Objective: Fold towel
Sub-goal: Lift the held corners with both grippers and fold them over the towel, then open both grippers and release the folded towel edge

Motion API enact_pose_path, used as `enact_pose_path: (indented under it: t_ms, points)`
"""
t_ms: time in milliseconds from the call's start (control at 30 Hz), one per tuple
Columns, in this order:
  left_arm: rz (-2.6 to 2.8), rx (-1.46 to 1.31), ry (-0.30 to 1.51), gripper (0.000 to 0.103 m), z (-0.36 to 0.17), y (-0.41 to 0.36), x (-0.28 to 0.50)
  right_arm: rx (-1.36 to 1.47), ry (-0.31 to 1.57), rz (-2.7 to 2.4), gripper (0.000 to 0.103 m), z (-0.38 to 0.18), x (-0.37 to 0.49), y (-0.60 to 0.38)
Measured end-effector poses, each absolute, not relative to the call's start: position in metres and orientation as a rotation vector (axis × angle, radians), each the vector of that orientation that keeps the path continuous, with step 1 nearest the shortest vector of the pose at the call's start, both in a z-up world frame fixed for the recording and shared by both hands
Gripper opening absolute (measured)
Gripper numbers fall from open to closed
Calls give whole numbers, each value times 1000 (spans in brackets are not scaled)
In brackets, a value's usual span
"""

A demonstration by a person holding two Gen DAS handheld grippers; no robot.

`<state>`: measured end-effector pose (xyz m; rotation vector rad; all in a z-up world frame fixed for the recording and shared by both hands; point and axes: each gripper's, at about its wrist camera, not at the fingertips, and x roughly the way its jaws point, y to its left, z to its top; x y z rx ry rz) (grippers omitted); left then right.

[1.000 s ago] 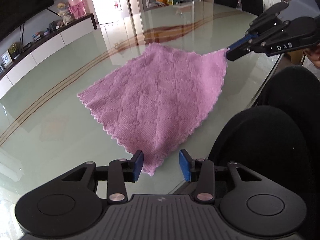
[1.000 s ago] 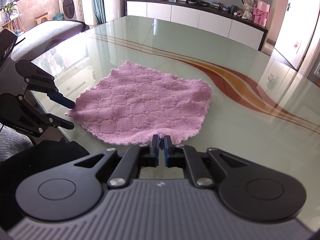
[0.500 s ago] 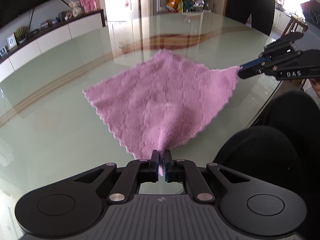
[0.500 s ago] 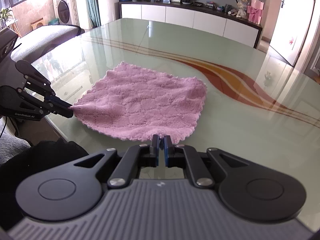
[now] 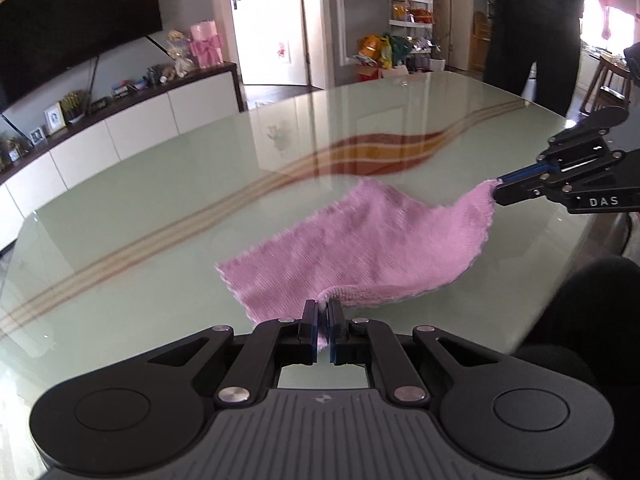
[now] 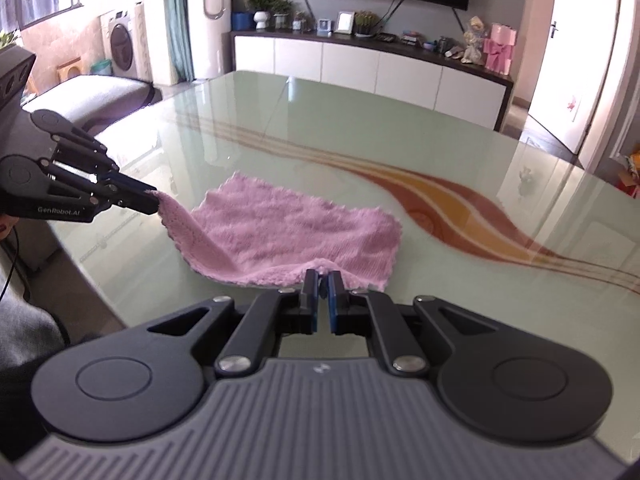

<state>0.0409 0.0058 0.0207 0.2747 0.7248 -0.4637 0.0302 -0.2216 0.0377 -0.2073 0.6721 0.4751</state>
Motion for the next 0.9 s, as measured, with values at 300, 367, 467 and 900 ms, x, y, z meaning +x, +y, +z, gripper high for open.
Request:
enact_pose_path:
  t_ms: [300, 367, 467, 900]
  points:
    - [-399, 231, 709, 6, 30, 11, 86, -193, 659, 412, 5, 39, 72, -213]
    - [-394, 226, 723, 6, 27, 11, 99, -188, 662, 405, 5, 37, 82, -211]
    - [-391, 232, 742, 6, 20, 9, 113, -187, 672, 392, 5, 31, 96, -211]
    - [-450, 204, 810, 25, -2, 19, 123, -188, 712, 412, 51, 5, 96, -230]
